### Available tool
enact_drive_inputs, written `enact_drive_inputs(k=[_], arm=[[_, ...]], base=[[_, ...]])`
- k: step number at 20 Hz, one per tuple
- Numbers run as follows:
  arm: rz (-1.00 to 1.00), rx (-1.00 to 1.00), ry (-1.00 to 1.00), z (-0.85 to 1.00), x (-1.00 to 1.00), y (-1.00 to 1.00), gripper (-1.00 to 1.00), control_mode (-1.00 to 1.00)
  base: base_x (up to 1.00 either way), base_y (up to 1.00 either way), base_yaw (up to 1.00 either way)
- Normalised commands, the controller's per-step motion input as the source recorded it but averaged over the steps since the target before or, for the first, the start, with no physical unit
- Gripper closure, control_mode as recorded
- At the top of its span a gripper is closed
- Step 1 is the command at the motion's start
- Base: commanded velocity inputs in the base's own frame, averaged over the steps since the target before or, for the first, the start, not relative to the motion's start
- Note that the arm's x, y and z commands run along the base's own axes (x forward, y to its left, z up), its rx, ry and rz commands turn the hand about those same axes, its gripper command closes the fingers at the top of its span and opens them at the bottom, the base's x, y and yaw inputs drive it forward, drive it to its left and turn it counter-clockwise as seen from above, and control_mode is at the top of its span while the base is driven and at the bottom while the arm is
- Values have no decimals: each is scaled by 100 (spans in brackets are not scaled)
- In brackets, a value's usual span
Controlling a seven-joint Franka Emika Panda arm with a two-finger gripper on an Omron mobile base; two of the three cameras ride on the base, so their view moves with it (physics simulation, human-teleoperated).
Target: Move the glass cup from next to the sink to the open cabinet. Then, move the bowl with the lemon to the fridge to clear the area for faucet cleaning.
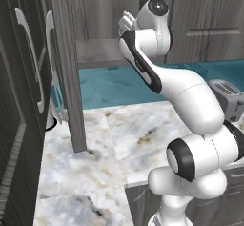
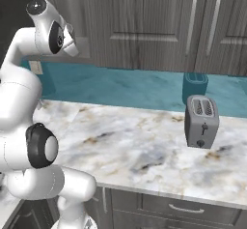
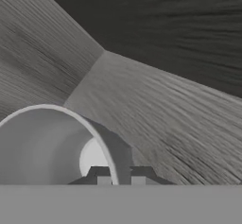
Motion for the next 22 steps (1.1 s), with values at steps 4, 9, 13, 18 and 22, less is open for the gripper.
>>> enact_drive_inputs(k=[4,9,13,18,22], arm=[[0,0,7,-15,0,0,100,-100],[0,0,0,-2,15,0,-100,-100],[-2,0,0,0,7,0,-100,-100],[-6,0,-7,0,6,0,-100,-100],[-9,0,-16,1,0,0,-100,-100]], base=[[0,0,0],[0,0,0],[0,0,0],[0,0,0],[0,0,0]])
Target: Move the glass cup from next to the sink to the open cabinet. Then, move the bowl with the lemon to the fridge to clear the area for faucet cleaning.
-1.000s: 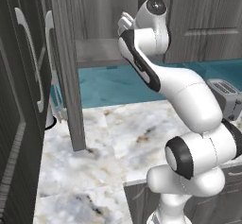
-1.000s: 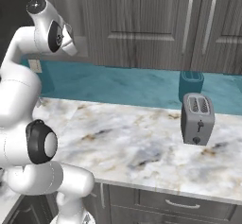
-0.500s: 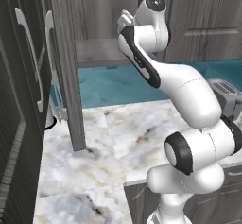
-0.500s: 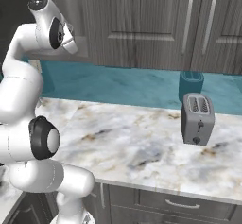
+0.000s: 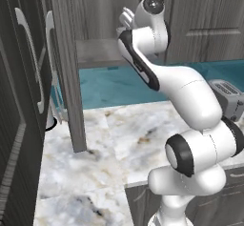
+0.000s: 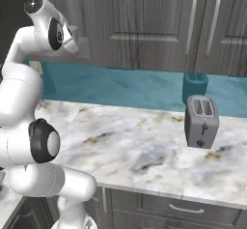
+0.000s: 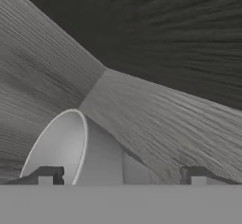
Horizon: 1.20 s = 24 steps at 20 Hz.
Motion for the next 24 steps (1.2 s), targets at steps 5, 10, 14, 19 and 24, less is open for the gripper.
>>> enact_drive_inputs(k=[5,10,14,19,24], arm=[[-5,0,-26,12,-20,0,-100,-100],[0,0,-42,13,-95,-7,-100,-100],[-1,1,-23,-51,-100,-52,-100,-100],[-5,1,-5,-100,-100,-82,-100,-100],[-8,5,-1,-100,-100,-95,-100,-100]], base=[[0,0,0],[0,0,0],[0,0,0],[0,0,0],[0,0,0]])
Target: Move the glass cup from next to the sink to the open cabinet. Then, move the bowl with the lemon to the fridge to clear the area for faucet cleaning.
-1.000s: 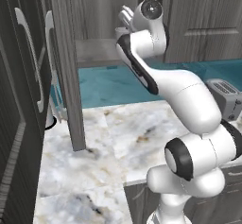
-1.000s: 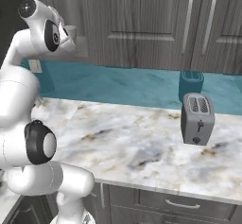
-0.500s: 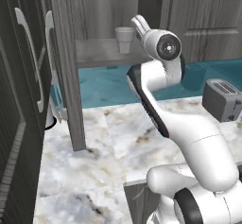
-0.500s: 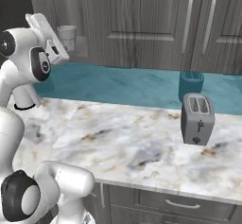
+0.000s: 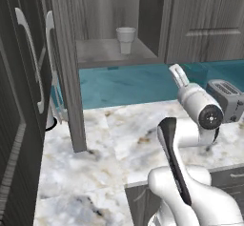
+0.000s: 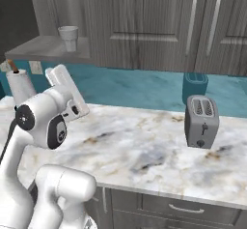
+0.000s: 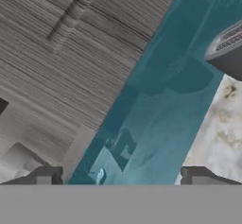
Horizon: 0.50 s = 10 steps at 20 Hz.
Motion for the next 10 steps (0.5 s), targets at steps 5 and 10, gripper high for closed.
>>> enact_drive_inputs(k=[5,10], arm=[[-18,14,-13,-26,-98,-87,-100,-100],[0,1,-1,0,0,-2,-100,-100]], base=[[0,0,0],[0,0,0]])
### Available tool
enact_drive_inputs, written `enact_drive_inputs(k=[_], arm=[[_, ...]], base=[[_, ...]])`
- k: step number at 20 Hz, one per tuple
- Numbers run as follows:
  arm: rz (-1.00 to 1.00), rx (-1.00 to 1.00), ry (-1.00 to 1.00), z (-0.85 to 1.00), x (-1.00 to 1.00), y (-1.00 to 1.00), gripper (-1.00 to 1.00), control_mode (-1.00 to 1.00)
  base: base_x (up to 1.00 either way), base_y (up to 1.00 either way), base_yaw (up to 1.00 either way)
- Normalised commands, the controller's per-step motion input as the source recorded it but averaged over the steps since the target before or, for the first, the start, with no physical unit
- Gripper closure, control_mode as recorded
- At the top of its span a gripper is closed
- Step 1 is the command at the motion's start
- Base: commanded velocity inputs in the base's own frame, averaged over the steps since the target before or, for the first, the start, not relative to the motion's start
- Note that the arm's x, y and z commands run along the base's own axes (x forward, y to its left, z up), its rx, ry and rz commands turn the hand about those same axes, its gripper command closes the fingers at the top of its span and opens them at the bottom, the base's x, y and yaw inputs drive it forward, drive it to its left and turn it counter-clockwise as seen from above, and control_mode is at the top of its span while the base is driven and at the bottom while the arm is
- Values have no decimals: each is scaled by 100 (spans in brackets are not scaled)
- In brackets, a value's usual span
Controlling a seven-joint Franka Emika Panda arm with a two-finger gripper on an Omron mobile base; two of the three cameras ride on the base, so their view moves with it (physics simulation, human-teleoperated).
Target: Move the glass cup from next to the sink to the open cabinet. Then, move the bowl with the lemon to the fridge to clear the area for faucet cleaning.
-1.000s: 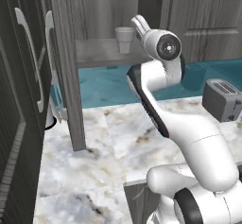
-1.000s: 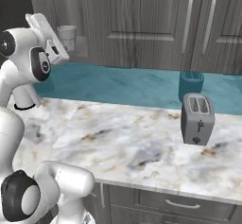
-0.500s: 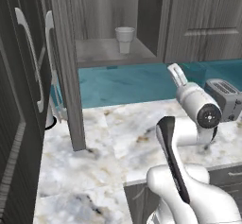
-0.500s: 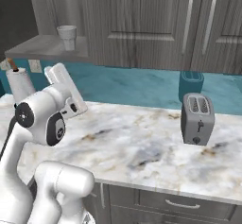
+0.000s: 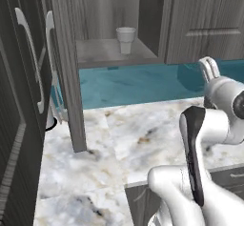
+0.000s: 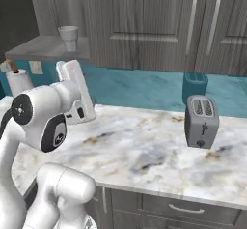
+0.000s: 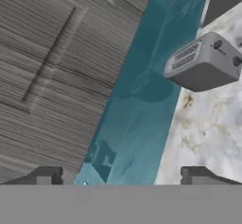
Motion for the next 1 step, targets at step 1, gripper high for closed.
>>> enact_drive_inputs(k=[1], arm=[[0,5,0,0,-9,-12,-100,-100]], base=[[0,0,0]])
